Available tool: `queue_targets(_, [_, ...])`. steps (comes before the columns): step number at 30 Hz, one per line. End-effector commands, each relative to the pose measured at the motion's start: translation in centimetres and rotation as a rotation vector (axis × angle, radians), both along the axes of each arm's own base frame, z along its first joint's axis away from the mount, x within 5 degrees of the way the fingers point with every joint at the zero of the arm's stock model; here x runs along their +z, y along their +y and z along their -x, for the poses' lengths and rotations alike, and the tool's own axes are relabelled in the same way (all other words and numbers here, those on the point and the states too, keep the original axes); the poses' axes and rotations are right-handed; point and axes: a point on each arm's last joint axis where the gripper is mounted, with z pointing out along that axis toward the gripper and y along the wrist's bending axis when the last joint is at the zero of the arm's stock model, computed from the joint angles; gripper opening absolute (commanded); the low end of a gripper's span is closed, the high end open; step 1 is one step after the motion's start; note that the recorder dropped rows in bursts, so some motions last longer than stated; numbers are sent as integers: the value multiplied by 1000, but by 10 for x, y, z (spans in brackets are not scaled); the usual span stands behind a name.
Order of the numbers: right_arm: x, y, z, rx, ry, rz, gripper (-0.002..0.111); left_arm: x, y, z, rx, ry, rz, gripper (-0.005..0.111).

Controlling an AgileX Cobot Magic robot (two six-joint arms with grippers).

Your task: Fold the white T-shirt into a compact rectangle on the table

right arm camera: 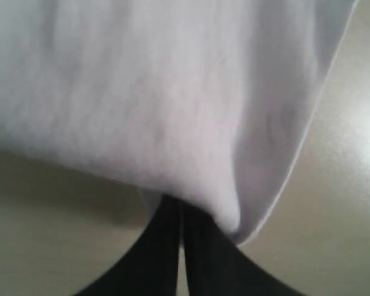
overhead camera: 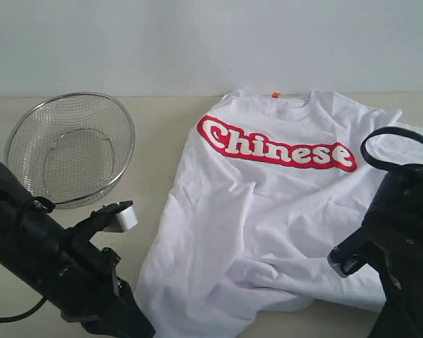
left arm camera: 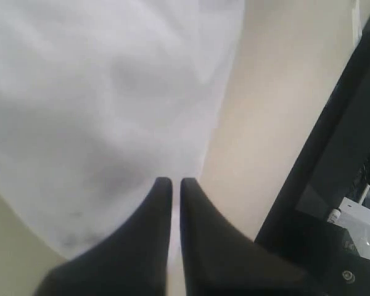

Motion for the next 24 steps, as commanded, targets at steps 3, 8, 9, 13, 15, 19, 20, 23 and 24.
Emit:
queue_targets(3, [1, -2, 9, 66, 128, 7, 0, 1, -1, 4, -35, 14, 14, 5])
queue_targets(8, [1, -1, 12, 95, 178, -11, 0, 1, -1, 4, -40, 13, 15, 5])
queue_targets(9, [1, -1, 12, 95, 172, -12, 0, 1, -1, 5, -41, 14, 16, 5])
queue_targets(13, [1, -1, 9, 99, 133, -10, 0, 1, -1, 5, -41, 14, 16, 5])
queue_targets(15, [1, -2, 6, 94, 110, 10, 0, 1, -1, 5, -42, 13, 16, 5])
queue_targets(19, [0, -1, 2, 93, 56, 0, 0, 1, -1, 5, -45, 11, 17, 5])
queue_targets(20, [0, 0, 0, 94, 40, -10, 0, 1, -1, 5, -45, 11, 17, 5])
queue_targets(23, [-1, 1, -3, 86, -8, -28, 0, 1, -1, 5, -46, 9, 18, 5])
queue_targets(24, [-1, 2, -4, 87, -17, -30, 0, 1, -1, 5, -46, 9, 18, 5])
